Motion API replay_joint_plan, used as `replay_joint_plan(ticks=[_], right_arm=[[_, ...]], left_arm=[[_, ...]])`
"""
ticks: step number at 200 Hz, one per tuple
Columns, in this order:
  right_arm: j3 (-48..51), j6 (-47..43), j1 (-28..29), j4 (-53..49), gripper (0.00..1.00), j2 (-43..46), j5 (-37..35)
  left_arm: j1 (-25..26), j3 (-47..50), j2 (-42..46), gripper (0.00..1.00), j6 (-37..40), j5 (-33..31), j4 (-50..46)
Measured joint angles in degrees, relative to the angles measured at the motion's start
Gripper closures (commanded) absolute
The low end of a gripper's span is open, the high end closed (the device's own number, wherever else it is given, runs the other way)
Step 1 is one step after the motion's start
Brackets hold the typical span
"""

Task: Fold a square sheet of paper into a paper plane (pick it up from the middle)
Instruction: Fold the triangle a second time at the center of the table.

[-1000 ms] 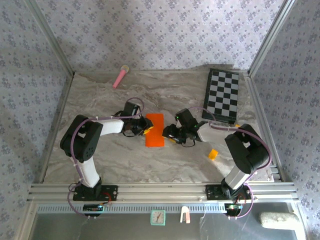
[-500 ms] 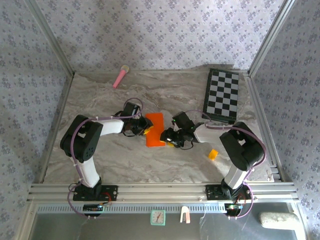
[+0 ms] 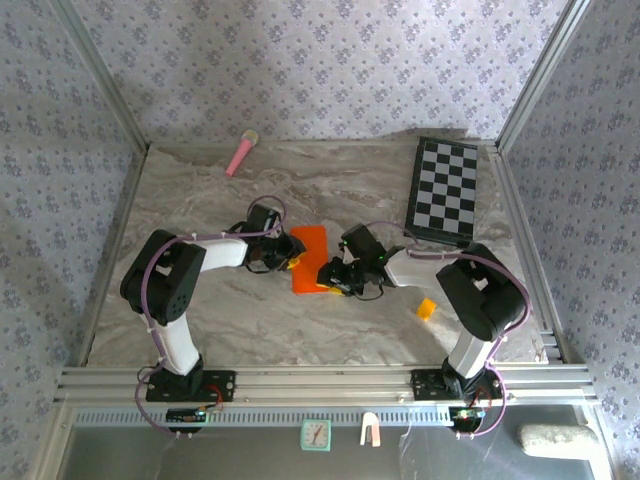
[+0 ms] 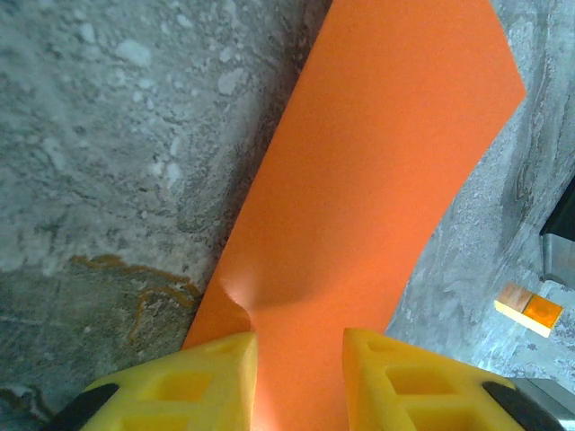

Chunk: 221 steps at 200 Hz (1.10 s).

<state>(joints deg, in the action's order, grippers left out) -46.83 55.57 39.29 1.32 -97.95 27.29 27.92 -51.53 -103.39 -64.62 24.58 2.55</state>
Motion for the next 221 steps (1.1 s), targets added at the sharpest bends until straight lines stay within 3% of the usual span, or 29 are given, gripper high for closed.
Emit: replay_joint_plan(ticks=[95, 221], right_arm=[[1.6, 4.0, -0.31, 4.33, 0.75, 0.0, -0.26], [1.6, 5.49, -0.81, 1.42, 0.96, 0.02, -2.6]], left_arm=[[0.0, 0.04, 0.0, 0.68, 0.0, 0.02, 0.07], [0.59, -0.33, 1.31, 0.67, 4.17, 0.59, -1.88]])
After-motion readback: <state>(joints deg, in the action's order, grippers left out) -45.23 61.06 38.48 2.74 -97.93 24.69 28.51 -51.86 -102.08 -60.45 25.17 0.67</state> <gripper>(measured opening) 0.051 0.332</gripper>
